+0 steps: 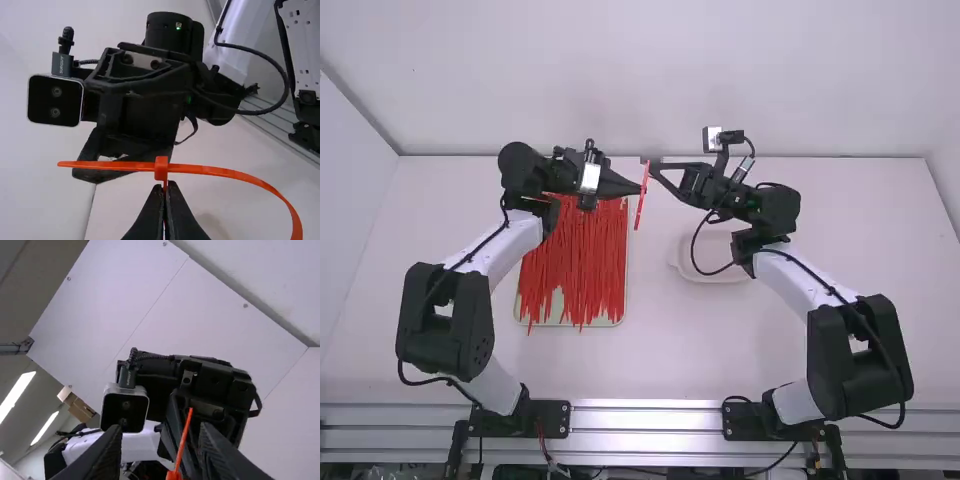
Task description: Fasten the cable tie
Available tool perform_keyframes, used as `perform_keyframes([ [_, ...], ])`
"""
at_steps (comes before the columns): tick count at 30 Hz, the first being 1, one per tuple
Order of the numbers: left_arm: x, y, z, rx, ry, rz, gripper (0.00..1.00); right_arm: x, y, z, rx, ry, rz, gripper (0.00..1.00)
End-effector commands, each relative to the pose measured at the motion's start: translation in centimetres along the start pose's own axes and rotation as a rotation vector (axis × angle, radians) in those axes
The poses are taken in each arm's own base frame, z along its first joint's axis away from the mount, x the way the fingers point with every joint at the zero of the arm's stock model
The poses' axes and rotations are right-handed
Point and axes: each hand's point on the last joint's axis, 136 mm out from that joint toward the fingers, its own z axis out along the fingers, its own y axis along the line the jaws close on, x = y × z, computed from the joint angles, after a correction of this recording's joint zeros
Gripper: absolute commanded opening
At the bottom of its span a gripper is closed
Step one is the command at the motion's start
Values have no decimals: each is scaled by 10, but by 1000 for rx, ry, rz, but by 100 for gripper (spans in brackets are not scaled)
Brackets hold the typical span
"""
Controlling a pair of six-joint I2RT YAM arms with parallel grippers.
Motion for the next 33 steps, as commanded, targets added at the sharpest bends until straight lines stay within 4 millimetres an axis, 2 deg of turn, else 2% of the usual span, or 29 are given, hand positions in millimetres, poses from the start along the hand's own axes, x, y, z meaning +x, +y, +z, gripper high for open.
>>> perform_keyframes([
  [1, 1, -6, 4, 24, -5, -23, 1, -4, 10, 7, -23, -3, -30, 42],
  [7, -2, -10, 12, 44, -16, -16, 2, -3, 10, 8, -26, -5, -28, 41],
  [8, -2, -9, 12, 43, -15, -17, 2, -3, 10, 8, -26, -4, -27, 34],
  [9, -2, -9, 11, 41, -14, -20, 2, -3, 10, 8, -27, -4, -28, 9],
  [10, -2, -9, 12, 43, -15, -23, 2, -2, 11, 9, -28, -1, -27, 0],
  [18, 8, -13, 14, 50, -15, -121, 1, -13, 10, 0, -16, -19, -41, 0],
  [22, 18, -21, 16, 55, -15, -172, 1, -19, 18, 0, -25, -8, -64, 0],
  [29, 46, -47, 16, 56, -12, -287, 1, -29, 38, 6, -60, 17, -108, 0],
  [33, 63, -67, 14, 50, -9, -332, 2, -42, 49, 4, -67, 11, -150, 0],
])
